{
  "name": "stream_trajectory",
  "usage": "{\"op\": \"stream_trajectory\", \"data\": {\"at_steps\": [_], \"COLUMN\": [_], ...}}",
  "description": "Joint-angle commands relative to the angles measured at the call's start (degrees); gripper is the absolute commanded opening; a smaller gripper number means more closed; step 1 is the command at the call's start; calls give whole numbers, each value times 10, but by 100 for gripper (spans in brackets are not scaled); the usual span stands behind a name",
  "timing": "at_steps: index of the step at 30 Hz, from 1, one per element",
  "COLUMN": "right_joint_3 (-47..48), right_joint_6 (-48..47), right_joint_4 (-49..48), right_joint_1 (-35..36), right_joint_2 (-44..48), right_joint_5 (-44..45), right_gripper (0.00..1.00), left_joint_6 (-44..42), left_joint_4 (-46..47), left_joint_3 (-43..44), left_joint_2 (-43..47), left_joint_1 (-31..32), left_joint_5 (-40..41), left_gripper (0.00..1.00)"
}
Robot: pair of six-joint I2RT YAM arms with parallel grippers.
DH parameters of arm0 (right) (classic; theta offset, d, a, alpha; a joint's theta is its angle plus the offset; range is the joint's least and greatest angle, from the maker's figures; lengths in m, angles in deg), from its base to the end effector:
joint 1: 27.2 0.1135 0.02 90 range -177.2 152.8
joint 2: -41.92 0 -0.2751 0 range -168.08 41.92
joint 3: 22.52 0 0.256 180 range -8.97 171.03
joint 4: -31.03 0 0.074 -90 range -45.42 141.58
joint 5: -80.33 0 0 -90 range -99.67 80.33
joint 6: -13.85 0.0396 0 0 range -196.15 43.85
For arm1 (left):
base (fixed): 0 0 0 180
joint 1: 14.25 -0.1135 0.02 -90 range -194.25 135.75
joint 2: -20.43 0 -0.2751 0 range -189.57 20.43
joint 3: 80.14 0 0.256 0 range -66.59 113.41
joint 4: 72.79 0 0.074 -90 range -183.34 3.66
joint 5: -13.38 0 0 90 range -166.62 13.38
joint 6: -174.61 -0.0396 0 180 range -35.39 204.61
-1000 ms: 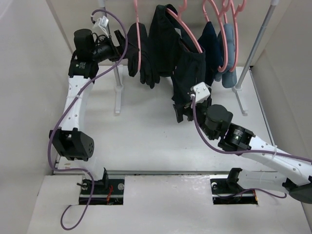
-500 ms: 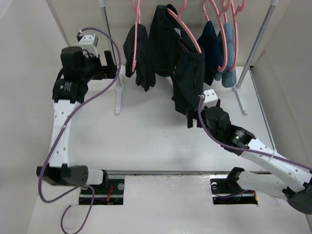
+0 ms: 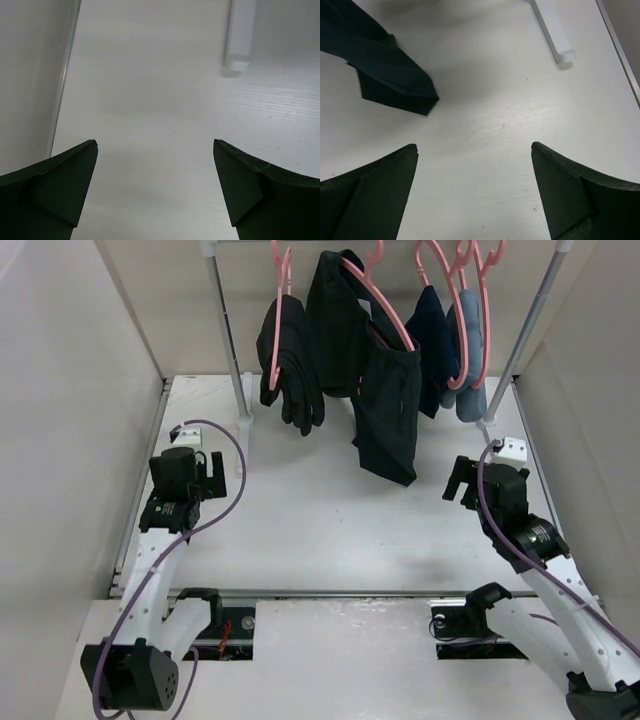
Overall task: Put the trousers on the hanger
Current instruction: Reset both arms
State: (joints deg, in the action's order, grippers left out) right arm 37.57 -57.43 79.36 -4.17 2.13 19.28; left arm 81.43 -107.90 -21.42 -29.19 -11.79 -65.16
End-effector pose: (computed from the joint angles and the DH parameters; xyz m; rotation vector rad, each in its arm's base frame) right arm 0.1406 0.0389 0.3273 0.2313 1.9815 -0.0537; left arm 0.1961 -0.0005 0.3141 -0.0271 2.0212 0.2103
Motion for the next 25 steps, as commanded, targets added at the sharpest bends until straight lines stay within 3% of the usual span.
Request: {"op": "stream_trajectory", "data": {"at_steps": [1,4,25], "right_joint_3": [-23,-39,-30], "right_joint_6": [14,19,83], "right_joint_4": [18,0,1], "right_joint_1": [-14,-14,-14], "right_joint_2": [12,30,45], "right_joint_5": [-6,-20,54], "right_gripper": [100,100,100], "left_joint_6": [25,33,43], "left_joint_4": [99,141,134], "left_joint_3": [-16,-41,-36], "left_joint_2": [-4,-4,-16], "left_joint_1": [-14,-20,-25], "left_joint_5": [40,52,68], "left_gripper": [100,100,100]}}
